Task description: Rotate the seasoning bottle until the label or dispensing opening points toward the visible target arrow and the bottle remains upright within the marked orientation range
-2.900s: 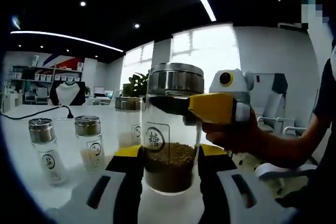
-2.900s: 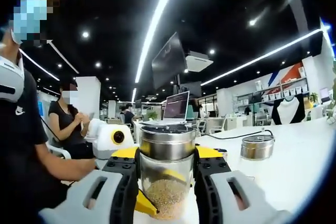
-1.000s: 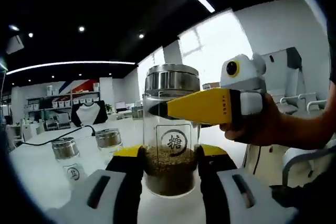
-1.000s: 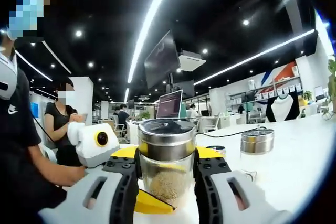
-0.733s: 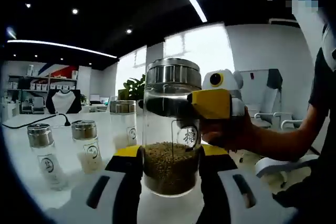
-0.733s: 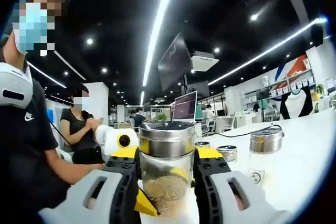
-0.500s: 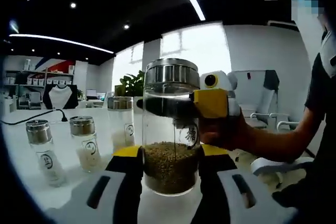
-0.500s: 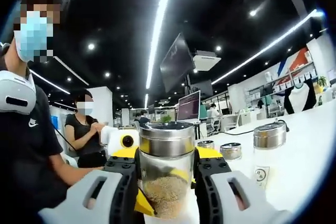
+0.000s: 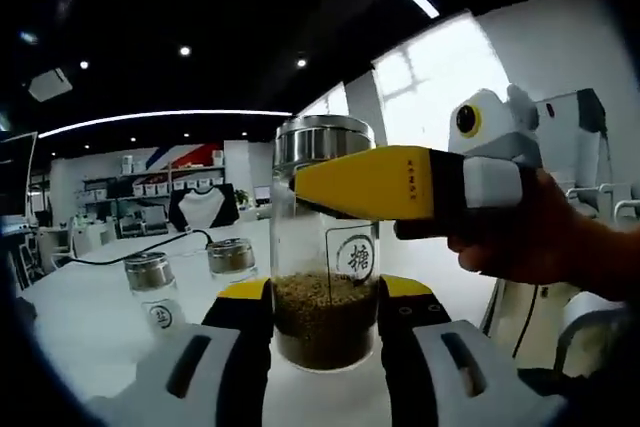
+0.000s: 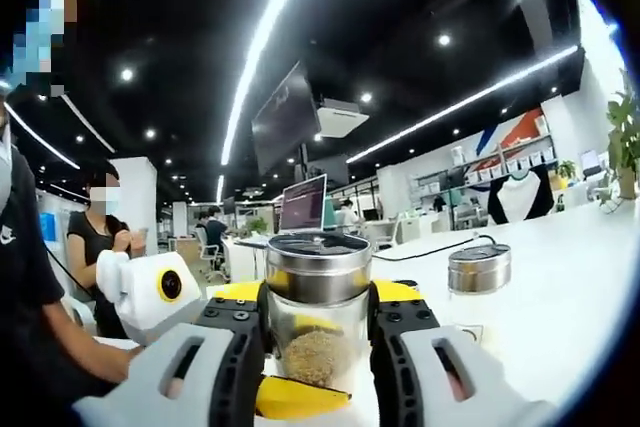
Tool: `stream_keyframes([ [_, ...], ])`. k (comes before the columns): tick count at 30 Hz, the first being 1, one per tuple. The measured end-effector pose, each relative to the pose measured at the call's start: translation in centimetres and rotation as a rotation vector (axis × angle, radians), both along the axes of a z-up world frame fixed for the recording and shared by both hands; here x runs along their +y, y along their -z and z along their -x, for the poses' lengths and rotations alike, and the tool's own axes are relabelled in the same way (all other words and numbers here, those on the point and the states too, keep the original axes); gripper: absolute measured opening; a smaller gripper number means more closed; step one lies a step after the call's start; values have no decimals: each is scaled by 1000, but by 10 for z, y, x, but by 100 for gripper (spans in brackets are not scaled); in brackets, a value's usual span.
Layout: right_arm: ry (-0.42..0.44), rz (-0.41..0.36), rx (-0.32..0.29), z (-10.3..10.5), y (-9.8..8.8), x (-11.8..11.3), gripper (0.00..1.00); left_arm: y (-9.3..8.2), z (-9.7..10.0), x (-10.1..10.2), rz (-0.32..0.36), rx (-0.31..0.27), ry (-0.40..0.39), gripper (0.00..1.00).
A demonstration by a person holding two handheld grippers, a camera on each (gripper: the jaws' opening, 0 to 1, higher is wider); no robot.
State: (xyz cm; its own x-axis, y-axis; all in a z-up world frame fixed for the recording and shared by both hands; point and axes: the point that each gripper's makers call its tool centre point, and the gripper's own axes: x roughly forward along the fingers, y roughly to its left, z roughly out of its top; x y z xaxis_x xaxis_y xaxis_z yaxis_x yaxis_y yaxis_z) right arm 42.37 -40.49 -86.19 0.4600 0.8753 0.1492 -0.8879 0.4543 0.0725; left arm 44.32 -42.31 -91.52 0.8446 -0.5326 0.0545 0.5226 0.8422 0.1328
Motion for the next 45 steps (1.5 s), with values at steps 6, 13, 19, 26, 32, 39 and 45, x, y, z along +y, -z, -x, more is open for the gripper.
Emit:
stream_keyframes([
  [6, 42, 29, -13, -2, 2, 5, 37, 2, -4, 4, 8, -1, -60, 43],
  [13, 75, 61, -5, -8, 6, 1, 37, 5, -7, 3, -7, -5, -24, 43],
  [19, 53, 33, 13, -13, 1, -14, 36, 2, -2, -6, 24, -4, 82, 43],
  [26, 58, 52, -13, -19, -4, -29, 36, 9, -3, 6, 55, 52, 113, 59],
  [32, 94, 94, -36, -29, -3, -46, 36, 7, 2, 23, 45, 57, 124, 62],
  [39, 145, 102, -35, -40, -4, -67, 36, 10, 6, 44, 25, 78, 152, 83],
  [45, 199, 111, -31, -50, -4, -86, 37, 9, 6, 66, 21, 91, 112, 96],
])
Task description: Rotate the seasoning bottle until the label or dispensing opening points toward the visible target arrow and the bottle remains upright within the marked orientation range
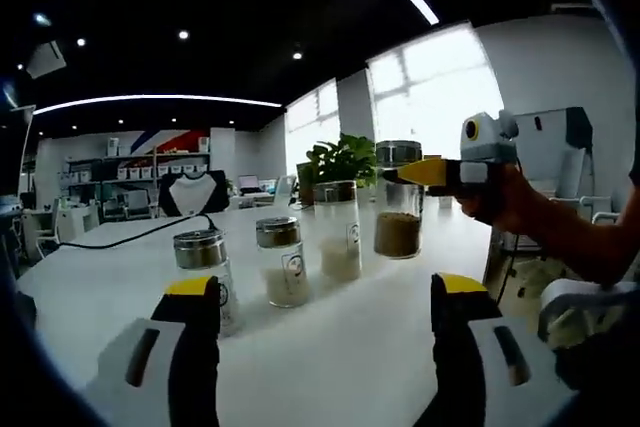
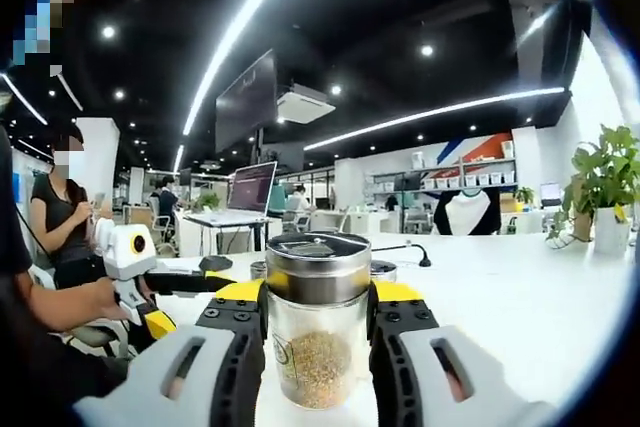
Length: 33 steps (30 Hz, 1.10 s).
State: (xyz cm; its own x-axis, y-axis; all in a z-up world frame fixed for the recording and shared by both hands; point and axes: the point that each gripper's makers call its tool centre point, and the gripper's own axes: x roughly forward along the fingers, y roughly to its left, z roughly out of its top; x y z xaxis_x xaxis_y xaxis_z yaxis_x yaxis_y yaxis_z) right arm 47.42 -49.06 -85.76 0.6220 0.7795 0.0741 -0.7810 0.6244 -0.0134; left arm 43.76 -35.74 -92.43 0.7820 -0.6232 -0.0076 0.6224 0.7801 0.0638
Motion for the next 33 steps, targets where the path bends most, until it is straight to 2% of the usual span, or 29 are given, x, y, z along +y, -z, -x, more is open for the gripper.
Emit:
stream_keyframes([
  [2, 14, 4, -4, -2, -1, -2, 37, 1, 0, 5, -6, 1, -9, 100],
  [5, 25, 3, -11, -7, -2, -9, 37, 1, 0, 17, -8, -2, -45, 100],
  [9, 30, 7, 1, -17, 0, -15, 36, -1, 1, 27, 15, 7, -52, 100],
  [18, 33, 37, 38, -37, 11, -29, 37, 4, 5, 37, 59, 23, -72, 100],
  [22, 23, 34, 57, -46, 16, -34, 37, 8, 6, 41, 31, 27, -80, 100],
  [25, 32, 60, 59, -55, 21, -39, 37, 8, 9, 45, 20, 22, -81, 100],
  [33, 10, 116, 48, -62, 32, -42, 37, 12, 14, 50, 1, 35, -91, 100],
])
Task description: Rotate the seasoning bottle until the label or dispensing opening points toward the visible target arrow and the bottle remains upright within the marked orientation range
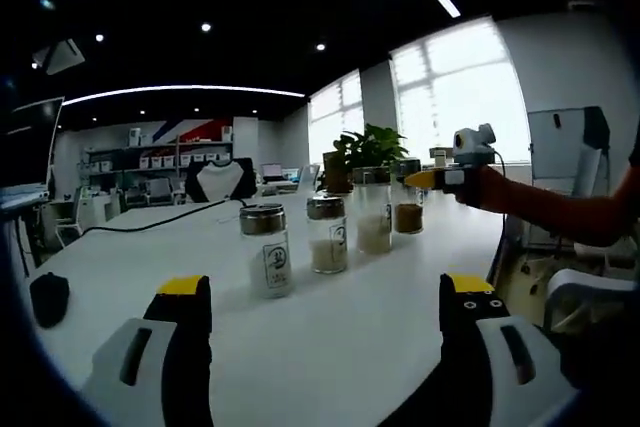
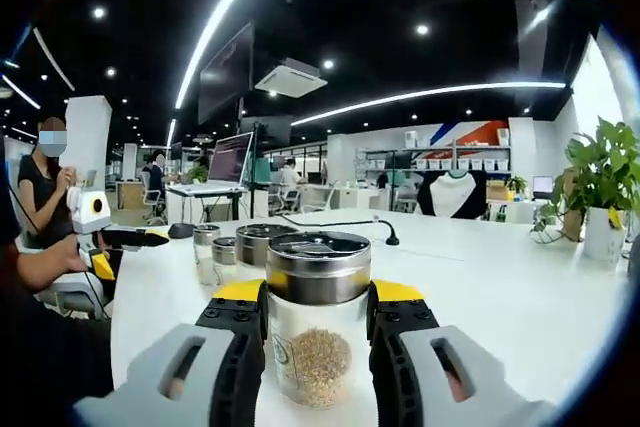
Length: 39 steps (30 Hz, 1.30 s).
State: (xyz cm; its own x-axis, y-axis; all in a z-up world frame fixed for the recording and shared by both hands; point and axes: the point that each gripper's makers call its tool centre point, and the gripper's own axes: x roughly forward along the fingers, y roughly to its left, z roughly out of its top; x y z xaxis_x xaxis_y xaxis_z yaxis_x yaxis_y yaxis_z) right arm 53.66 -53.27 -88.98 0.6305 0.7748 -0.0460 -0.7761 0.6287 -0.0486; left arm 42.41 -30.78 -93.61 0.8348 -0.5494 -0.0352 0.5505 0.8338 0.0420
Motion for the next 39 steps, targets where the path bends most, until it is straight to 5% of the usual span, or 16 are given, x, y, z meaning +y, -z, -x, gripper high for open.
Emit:
stream_keyframes([
  [3, -31, 57, 18, -1, 13, 1, 37, 0, 1, 0, 7, 2, -1, 100],
  [4, -43, -5, -14, -2, 2, 4, 37, 0, 1, 0, 5, 3, 0, 100],
  [7, -45, -9, 51, -7, 8, -2, 37, 2, 1, -1, -4, 9, 2, 100],
  [32, -72, 19, 59, -6, 12, -15, 37, 2, 4, -1, -23, 2, 8, 100],
  [35, -57, 67, 40, -5, 15, -17, 38, 4, 4, -2, -27, 7, 8, 100],
  [39, -45, 74, 45, 3, 18, -17, 46, 4, 4, -2, -23, 11, 9, 100],
])
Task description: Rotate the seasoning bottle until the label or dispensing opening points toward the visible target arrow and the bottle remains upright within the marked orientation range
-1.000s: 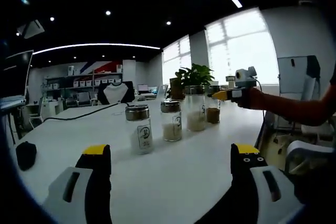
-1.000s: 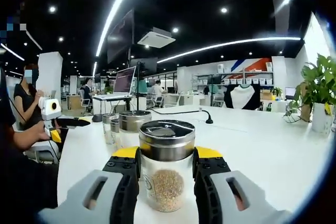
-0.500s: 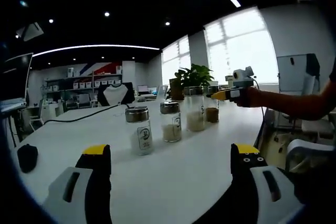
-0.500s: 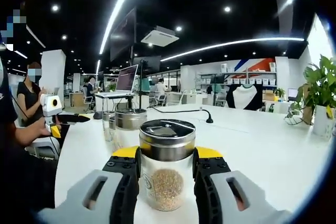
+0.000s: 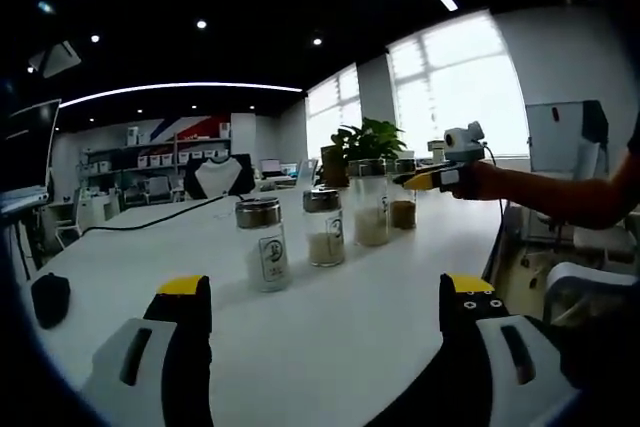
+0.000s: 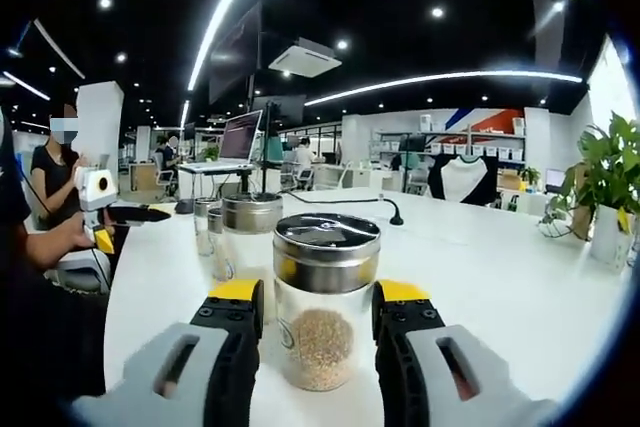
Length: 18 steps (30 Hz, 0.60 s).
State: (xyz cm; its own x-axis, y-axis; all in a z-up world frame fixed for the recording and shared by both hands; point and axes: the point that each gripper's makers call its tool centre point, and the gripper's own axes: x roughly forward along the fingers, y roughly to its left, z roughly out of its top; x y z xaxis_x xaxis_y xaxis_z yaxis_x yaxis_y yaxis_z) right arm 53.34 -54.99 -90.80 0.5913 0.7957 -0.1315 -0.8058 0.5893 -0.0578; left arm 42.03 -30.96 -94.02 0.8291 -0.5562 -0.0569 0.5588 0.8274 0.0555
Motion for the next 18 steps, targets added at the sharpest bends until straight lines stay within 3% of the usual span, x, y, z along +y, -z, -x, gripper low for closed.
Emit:
stream_keyframes([
  [6, 77, 3, -46, 11, -3, -8, 52, 1, -1, 2, 2, 2, -5, 100],
  [18, 165, -18, -76, 52, -1, -9, 66, -4, 0, 8, 35, -4, -8, 100],
])
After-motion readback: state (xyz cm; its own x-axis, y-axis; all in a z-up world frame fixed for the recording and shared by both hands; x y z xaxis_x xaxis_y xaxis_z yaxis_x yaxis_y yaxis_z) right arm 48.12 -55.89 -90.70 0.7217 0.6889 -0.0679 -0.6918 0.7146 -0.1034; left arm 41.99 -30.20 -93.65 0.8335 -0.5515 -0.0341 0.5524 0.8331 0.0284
